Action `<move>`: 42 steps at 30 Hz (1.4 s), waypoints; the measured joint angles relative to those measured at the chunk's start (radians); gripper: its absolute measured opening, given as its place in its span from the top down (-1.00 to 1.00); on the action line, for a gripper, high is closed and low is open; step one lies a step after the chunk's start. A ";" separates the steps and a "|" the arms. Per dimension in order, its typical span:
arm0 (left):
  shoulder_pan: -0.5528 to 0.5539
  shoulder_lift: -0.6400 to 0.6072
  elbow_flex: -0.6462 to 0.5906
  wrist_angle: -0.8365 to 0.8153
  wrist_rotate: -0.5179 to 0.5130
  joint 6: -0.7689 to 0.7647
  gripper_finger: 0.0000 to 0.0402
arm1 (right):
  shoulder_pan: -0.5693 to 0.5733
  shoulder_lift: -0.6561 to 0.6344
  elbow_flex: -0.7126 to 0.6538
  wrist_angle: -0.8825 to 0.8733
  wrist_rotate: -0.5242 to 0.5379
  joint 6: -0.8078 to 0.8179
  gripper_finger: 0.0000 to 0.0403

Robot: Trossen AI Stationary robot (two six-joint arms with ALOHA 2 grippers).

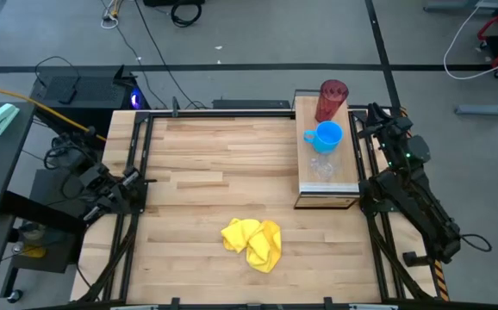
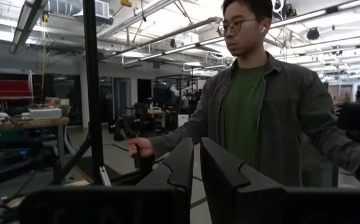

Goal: Stack small to large cups/mugs on shelf
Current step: Return to Home Position

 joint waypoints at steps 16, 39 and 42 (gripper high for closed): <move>0.000 0.000 -0.096 0.111 -0.003 -0.020 0.81 | 0.000 -0.001 -0.137 0.043 0.041 0.051 0.58; 0.000 -0.008 -0.357 0.455 -0.006 -0.043 0.80 | 0.000 -0.001 -0.138 -0.084 0.041 0.015 0.58; 0.000 -0.008 -0.387 0.483 -0.006 -0.043 0.80 | 0.000 -0.001 -0.137 -0.091 0.042 0.007 0.58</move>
